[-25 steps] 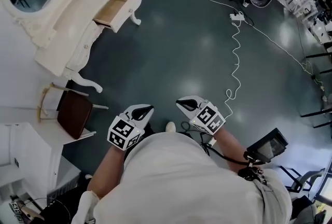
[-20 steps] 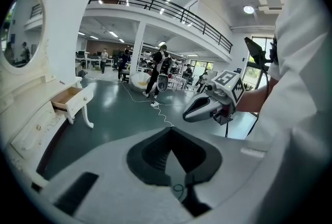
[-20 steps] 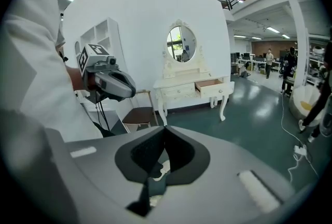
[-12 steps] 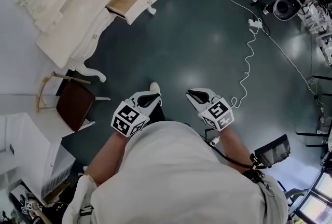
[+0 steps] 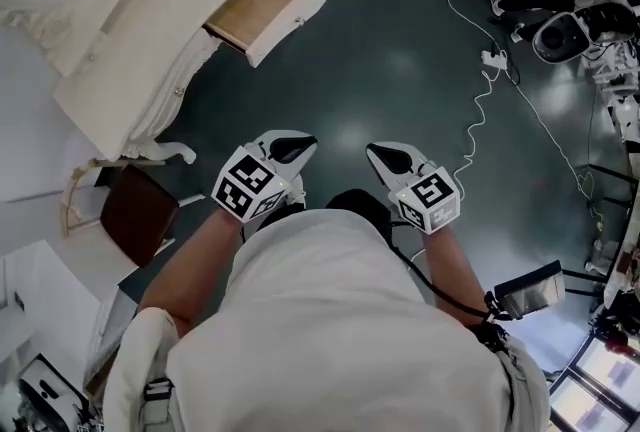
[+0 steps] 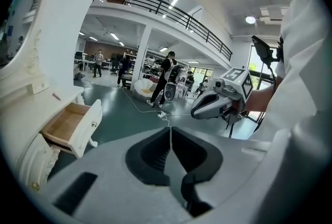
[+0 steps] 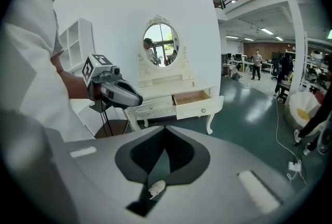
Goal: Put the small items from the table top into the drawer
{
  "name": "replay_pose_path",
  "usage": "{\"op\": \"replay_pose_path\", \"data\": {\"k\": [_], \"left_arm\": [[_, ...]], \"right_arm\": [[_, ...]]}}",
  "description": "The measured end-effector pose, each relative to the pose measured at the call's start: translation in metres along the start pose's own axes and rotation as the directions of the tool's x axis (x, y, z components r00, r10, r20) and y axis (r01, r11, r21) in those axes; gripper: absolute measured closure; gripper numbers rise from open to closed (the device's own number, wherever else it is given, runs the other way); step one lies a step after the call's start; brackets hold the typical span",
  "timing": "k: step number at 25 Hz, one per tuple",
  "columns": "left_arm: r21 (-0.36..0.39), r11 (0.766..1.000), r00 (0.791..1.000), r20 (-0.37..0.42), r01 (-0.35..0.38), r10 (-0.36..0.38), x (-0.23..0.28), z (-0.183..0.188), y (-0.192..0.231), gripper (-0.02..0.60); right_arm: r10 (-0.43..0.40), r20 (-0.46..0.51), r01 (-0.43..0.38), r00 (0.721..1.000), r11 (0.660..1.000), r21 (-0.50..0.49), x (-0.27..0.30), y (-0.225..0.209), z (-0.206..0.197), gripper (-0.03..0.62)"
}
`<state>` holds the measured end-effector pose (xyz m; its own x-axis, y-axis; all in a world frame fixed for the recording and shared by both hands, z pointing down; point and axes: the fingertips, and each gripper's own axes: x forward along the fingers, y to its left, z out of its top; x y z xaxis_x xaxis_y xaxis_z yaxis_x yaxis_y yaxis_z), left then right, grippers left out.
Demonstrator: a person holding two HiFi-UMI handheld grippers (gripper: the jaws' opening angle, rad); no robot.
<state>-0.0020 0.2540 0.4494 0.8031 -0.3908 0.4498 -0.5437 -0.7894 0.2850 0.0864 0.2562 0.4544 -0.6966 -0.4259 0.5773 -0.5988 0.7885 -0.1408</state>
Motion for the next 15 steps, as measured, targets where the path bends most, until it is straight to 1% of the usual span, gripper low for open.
{"op": "replay_pose_path", "data": {"k": [4, 8, 12, 14, 15], "left_arm": [[-0.052, 0.997, 0.998, 0.017, -0.056, 0.057, 0.01, 0.017, 0.048, 0.56], [-0.117, 0.981, 0.987, 0.029, -0.153, 0.157, 0.027, 0.034, 0.104, 0.554], [-0.168, 0.95, 0.962, 0.03, -0.263, 0.272, 0.049, 0.059, 0.164, 0.552], [-0.202, 0.925, 0.943, 0.027, -0.321, 0.333, 0.064, 0.074, 0.196, 0.551], [-0.223, 0.909, 0.93, 0.028, -0.352, 0.367, 0.072, 0.083, 0.212, 0.551]], "right_arm": [[0.036, -0.012, -0.037, 0.999, 0.999, -0.013, 0.03, -0.03, 0.028, 0.592], [0.098, -0.026, -0.098, 0.995, 0.995, -0.034, 0.058, -0.075, 0.049, 0.592], [0.168, -0.062, -0.173, 0.984, 0.982, -0.08, 0.086, -0.13, 0.068, 0.592], [0.211, -0.073, -0.218, 0.975, 0.971, -0.098, 0.099, -0.162, 0.081, 0.592], [0.235, -0.08, -0.242, 0.969, 0.964, -0.106, 0.105, -0.179, 0.087, 0.592]]}}
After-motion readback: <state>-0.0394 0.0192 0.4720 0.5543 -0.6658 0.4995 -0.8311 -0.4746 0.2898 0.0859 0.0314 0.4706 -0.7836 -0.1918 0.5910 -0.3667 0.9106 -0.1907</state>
